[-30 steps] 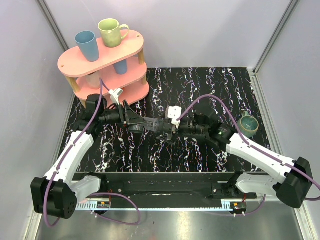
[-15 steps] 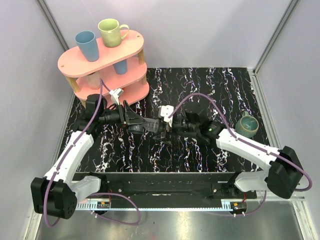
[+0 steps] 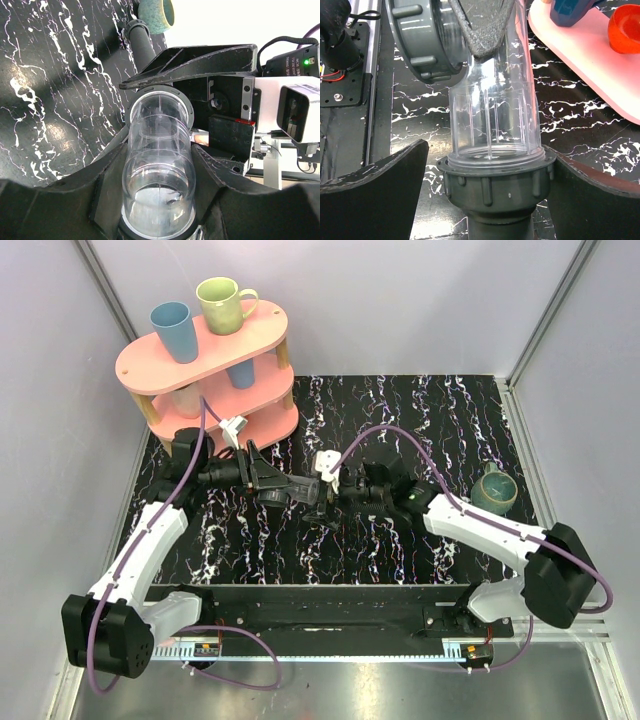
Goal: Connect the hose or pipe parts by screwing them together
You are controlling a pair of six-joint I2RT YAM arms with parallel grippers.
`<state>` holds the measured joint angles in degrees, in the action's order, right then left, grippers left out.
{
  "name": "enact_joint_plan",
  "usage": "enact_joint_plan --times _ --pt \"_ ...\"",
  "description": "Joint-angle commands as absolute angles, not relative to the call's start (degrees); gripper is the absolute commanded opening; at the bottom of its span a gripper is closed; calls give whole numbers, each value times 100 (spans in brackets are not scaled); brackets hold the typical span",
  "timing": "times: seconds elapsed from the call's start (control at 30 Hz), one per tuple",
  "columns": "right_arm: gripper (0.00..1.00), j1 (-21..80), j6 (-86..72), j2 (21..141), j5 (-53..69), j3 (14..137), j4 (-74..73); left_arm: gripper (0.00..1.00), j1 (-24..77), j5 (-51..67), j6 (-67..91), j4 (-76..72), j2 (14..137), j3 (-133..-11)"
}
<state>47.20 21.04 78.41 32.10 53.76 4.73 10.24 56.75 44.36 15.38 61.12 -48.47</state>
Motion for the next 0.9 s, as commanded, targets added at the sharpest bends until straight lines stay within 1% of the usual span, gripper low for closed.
enact_joint_plan --times 0.0,0.1,0.23,0.37,0.43,0.6,0.87 --pt "100 4843 2100 7507 2990 5414 141 0 1002 5704 4351 947 5950 -5124" --pt "100 4851 2197 7164 2691 5414 36 0 1002 5634 4192 1133 5941 -5150" --pt "100 4843 2399 6725 2488 5475 -482 0 1002 5590 4192 1178 5933 -5142" --pt "100 4843 2452 6443 2478 5511 -650 0 1002 5555 4219 1178 5924 -5072" --pt "100 4843 2400 6338 2689 5520 -642 0 1002 5546 4236 1178 5924 -5054" --pt "100 4843 2277 6310 3163 5520 -475 0 1002 5537 4289 1169 5897 -5054" --pt "100 4851 2171 6767 3419 5564 -237 0 1002 5607 4421 1108 5810 -5063"
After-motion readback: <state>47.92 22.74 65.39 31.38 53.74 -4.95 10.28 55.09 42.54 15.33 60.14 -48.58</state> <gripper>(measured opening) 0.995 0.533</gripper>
